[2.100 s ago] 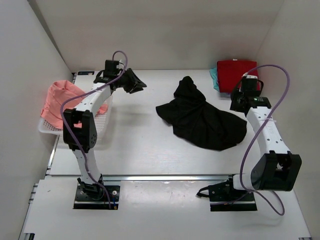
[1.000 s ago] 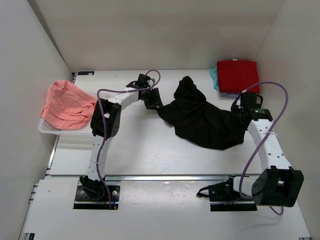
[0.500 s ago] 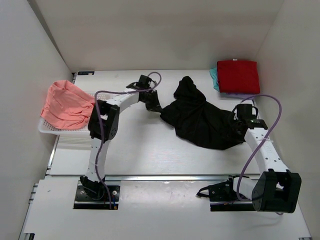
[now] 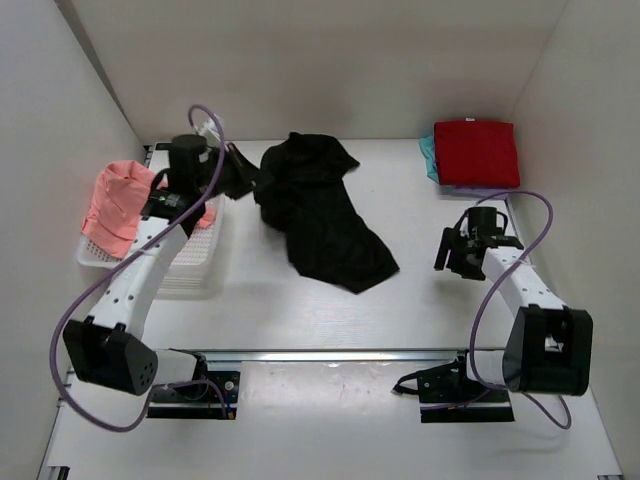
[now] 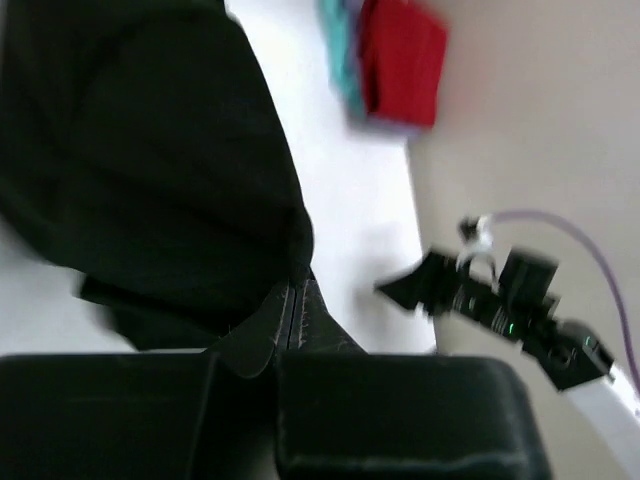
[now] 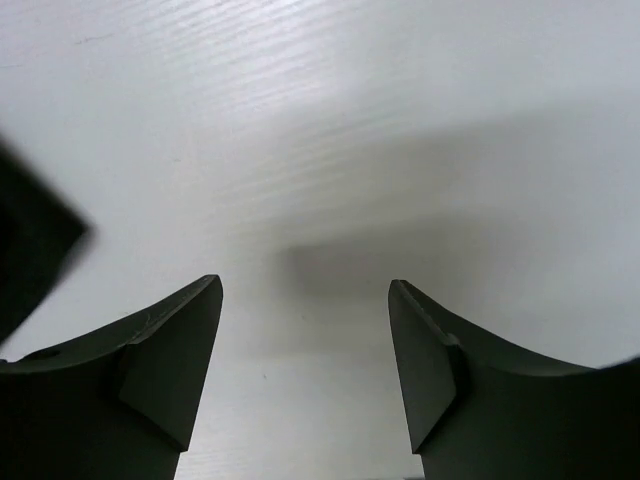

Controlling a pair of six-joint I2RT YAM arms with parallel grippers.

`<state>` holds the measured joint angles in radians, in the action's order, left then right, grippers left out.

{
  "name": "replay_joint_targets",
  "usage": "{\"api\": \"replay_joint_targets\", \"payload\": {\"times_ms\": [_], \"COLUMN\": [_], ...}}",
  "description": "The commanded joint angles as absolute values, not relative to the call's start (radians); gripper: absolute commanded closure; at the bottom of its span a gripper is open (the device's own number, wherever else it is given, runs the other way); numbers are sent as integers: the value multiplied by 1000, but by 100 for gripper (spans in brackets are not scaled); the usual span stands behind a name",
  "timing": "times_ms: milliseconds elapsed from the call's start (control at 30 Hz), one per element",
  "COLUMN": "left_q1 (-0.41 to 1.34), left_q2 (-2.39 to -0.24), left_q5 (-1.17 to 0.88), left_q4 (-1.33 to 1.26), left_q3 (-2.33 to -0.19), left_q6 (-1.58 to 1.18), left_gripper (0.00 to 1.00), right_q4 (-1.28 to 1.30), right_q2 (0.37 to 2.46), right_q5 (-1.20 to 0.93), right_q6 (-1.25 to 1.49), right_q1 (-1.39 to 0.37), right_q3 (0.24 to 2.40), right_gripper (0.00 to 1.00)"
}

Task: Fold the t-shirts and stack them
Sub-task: Flatten out the tshirt

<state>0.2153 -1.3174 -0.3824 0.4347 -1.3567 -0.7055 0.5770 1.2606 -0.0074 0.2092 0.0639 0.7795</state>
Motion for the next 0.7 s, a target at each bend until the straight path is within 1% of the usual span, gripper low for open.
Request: {"api": "replay_joint_targets", "payload": {"times_ms": [0,267,433,567,633,667], "left_q1": [230,196,192,172,158,152], "left_q2": [-1370,-1341,-1313,-1293,-1278,-1273], "left_q5": [-423,-449,-457,-469,-476,-472], "left_q4": [460,502,505,500,499,500], "left_q3": [-1255,-1255,-1224,-1221,-1215,-1219], "left_q6": [-753,-727,-732,-736,-741,-741], "left_gripper": [100,100,100,100,100,100], "right_q4": [437,281,227,251,288,304], "right_q2": [1337,1537,1652,1747,1805,1821], "right_q5": [-55,-132,-193,-193,-215,-222], "right_q6": [245,279,311,291,278,267], "right_q1": [11,-187,-256,-296,-307,-317], "right_q3": [819,883,965,1031,1087,1089], "right_gripper": [35,35,31,31,35,46]}}
